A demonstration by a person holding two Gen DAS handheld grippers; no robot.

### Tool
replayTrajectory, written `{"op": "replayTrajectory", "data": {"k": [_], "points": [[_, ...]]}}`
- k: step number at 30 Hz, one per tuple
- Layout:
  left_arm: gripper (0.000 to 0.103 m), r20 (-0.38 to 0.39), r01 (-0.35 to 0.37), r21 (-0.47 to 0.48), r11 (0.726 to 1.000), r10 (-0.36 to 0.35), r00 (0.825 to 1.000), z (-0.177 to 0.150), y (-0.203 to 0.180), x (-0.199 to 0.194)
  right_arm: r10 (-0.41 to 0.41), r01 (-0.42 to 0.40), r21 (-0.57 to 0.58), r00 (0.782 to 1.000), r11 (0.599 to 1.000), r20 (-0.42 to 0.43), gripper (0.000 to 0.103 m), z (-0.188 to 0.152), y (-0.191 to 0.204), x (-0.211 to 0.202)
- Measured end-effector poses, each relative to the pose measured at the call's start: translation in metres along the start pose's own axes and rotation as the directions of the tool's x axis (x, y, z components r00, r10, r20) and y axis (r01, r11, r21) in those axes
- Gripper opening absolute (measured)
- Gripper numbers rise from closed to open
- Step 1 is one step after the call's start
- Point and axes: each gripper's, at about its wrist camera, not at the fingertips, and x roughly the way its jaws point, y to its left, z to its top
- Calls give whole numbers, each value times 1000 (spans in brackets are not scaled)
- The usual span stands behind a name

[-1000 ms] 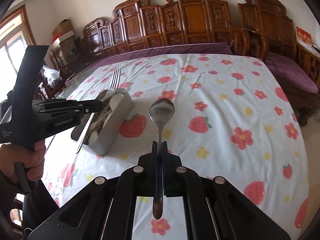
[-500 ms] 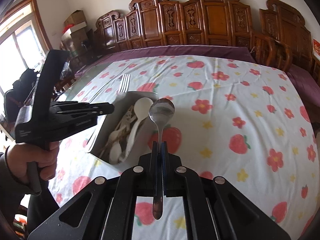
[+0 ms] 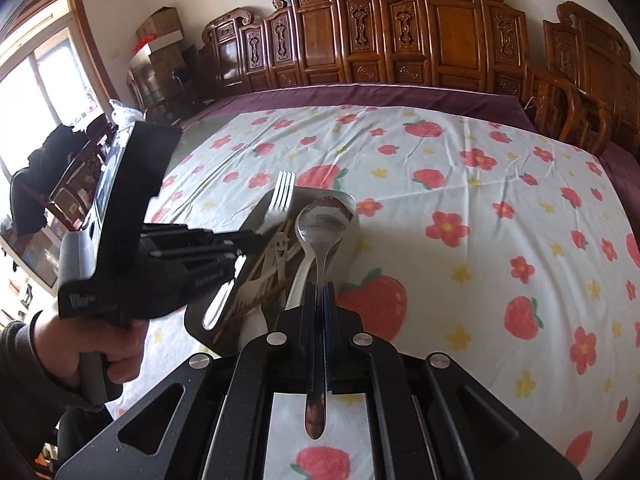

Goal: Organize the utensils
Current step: 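Carry the metal fork and metal spoon over the tray with both tools, then lower the fork and spoon into the tray and open both tools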

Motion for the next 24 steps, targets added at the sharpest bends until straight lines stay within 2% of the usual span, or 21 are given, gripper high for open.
{"op": "replayTrajectory", "data": {"k": [2,5,14,24], "points": [[7,19,-5,2,1000,5,1000,0,4,-7,4,-4,-4,1000,1000,-5,5,2,4,5],[21,44,6,-1,1000,-6,999,0,13,-20,9,-9,-9,1000,1000,-11,5,6,10,13],[21,106,-22,-10,1000,23,994,-11,50,-61,38,-38,-5,998,999,-45,5,17,35,58],[21,132,-54,-32,998,58,990,-31,84,-87,1,-2,-12,997,1000,-78,5,25,49,100]]}}
